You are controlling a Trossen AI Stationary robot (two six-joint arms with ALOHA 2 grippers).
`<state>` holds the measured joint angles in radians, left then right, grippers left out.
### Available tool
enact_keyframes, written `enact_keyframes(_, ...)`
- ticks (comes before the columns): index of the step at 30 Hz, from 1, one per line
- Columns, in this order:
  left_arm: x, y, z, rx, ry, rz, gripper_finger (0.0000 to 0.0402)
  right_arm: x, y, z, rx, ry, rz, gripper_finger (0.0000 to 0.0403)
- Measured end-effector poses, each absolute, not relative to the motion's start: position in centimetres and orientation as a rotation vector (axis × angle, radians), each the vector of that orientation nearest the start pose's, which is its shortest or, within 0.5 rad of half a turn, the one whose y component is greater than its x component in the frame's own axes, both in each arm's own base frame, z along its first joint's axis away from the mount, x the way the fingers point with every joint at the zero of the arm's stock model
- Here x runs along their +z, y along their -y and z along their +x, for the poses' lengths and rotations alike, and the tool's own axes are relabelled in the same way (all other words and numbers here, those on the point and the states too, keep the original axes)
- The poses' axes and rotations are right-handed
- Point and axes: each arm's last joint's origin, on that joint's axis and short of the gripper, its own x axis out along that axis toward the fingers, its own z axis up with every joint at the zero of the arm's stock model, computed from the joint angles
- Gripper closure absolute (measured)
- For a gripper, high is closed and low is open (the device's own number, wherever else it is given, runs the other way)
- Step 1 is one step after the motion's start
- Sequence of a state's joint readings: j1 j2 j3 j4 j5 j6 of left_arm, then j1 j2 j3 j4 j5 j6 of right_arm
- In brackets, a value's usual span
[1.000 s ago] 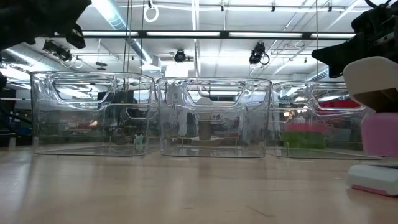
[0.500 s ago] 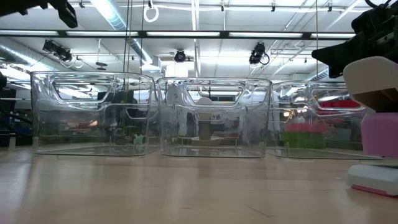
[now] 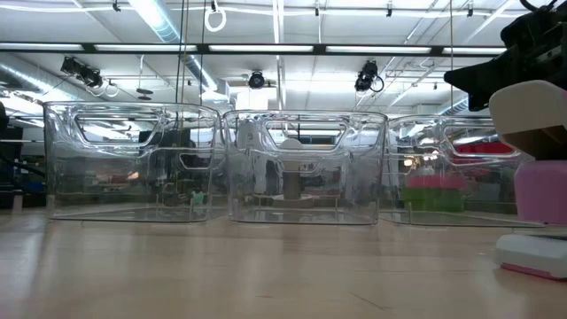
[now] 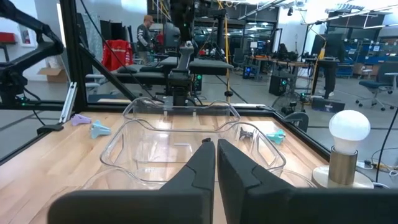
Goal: Pick and place Stapler, Stapler remover, tape
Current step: Put the top blue staple remover into the left transparent bin
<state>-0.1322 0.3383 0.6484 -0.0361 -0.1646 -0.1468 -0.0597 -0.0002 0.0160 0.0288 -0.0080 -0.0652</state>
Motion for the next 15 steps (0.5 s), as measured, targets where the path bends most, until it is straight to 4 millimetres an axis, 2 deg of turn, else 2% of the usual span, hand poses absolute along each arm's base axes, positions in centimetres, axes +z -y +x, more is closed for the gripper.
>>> enact_keyframes(8,38.8,0.9,10.6,0.015,0.238,-0.179,0.0376,17.2,0.6,9.6,-0.053,0.043,-0.067,0.0381)
enact_keyframes(15,41.3,1.2,12.8,0.022,0.225,-0.123,0.0376,17.2,0.6,9.6,-0.054,0.043,-0.067,0.0381)
